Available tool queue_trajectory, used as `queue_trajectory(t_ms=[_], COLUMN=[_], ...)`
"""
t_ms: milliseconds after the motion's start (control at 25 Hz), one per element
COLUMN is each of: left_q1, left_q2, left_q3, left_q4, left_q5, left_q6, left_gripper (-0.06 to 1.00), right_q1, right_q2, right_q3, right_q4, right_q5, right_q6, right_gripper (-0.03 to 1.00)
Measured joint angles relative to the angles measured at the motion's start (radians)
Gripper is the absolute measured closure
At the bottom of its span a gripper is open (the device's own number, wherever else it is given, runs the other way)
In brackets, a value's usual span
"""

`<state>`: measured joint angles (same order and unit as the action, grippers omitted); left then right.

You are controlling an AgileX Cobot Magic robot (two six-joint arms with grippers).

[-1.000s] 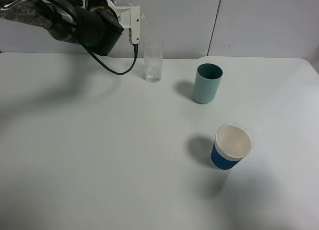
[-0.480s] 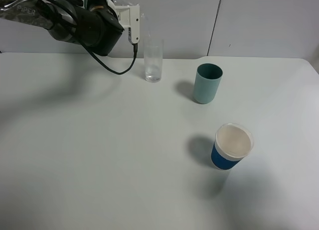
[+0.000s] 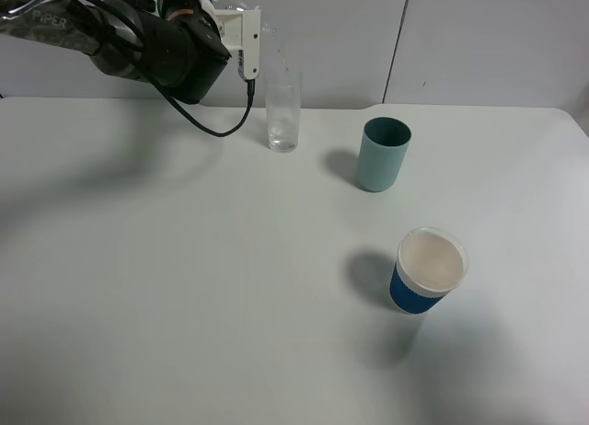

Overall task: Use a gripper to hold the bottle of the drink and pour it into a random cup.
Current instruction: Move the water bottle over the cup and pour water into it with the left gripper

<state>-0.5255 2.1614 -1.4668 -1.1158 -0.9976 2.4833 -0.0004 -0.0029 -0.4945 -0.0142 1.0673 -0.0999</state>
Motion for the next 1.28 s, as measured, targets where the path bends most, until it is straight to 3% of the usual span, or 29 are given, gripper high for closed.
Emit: queue_trajectory(t_ms=[1280], left_q1=[0.000], left_q2=[0.000], left_q3=[0.000], left_q4=[0.014], left_q5=[-0.012], left_q6=[0.002], left_gripper=[0.40], right_q1=[0.000], right_q2=[0.000], right_q3=[0.000], right_q4=[0.000], right_q5=[0.000], right_q6=[0.000], right_gripper=[0.23])
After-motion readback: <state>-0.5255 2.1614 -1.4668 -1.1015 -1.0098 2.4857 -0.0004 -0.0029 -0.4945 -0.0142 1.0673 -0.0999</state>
